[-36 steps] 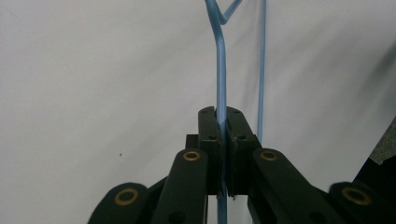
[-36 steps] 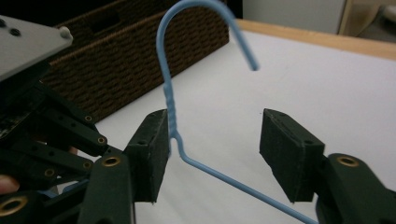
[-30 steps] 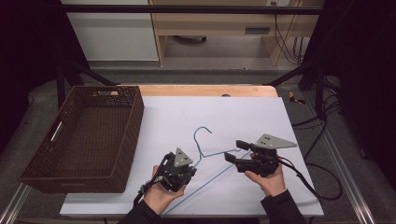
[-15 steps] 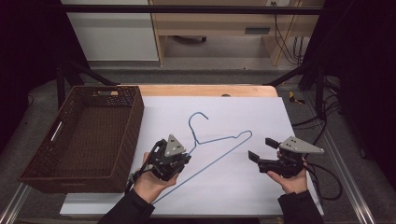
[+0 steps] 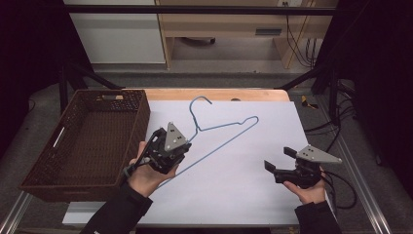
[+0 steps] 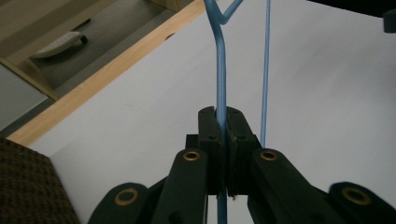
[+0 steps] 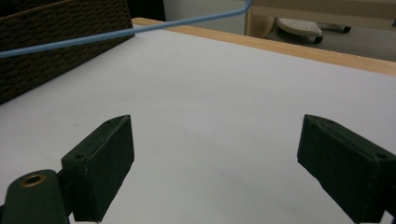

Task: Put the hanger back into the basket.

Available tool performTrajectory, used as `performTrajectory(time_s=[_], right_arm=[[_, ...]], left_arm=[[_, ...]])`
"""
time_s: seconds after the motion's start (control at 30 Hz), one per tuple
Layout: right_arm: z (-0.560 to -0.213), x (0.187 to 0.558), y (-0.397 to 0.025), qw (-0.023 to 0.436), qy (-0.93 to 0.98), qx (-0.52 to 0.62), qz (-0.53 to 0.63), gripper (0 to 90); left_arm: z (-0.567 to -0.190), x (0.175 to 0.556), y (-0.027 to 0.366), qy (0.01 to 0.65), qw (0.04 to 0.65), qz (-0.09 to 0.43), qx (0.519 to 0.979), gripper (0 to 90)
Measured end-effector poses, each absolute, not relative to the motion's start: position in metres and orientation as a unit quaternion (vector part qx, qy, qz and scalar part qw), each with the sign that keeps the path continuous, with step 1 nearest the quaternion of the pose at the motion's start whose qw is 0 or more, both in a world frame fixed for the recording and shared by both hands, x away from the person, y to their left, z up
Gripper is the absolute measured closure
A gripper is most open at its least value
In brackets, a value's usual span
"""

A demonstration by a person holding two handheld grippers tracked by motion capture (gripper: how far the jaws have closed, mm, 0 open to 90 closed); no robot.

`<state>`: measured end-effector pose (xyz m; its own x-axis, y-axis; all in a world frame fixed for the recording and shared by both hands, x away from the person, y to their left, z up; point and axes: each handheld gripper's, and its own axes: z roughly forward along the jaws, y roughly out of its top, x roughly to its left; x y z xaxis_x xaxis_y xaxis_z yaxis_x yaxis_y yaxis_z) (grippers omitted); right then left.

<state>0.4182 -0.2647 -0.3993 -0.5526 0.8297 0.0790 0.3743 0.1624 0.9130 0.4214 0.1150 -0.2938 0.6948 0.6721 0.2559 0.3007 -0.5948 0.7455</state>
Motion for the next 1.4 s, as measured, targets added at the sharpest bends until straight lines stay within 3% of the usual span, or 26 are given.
performTrajectory(time_s=[0.33, 1.1, 1.4], right_arm=[[-0.4, 0.419, -0.265, 0.232, 0.726, 0.415, 0.497, 8.4], [-0.404, 0.421, -0.265, 0.23, 0.73, 0.414, 0.493, 7.4], [-0.405, 0.422, -0.265, 0.229, 0.729, 0.414, 0.494, 7.3]], left_arm=[[-0.273, 0.431, 0.12, 0.291, 0.321, 0.317, 0.843, 87.2], [-0.244, 0.47, 0.184, 0.342, 0.319, 0.279, 0.839, 87.1], [-0.235, 0.477, 0.224, 0.368, 0.312, 0.299, 0.823, 87.1]])
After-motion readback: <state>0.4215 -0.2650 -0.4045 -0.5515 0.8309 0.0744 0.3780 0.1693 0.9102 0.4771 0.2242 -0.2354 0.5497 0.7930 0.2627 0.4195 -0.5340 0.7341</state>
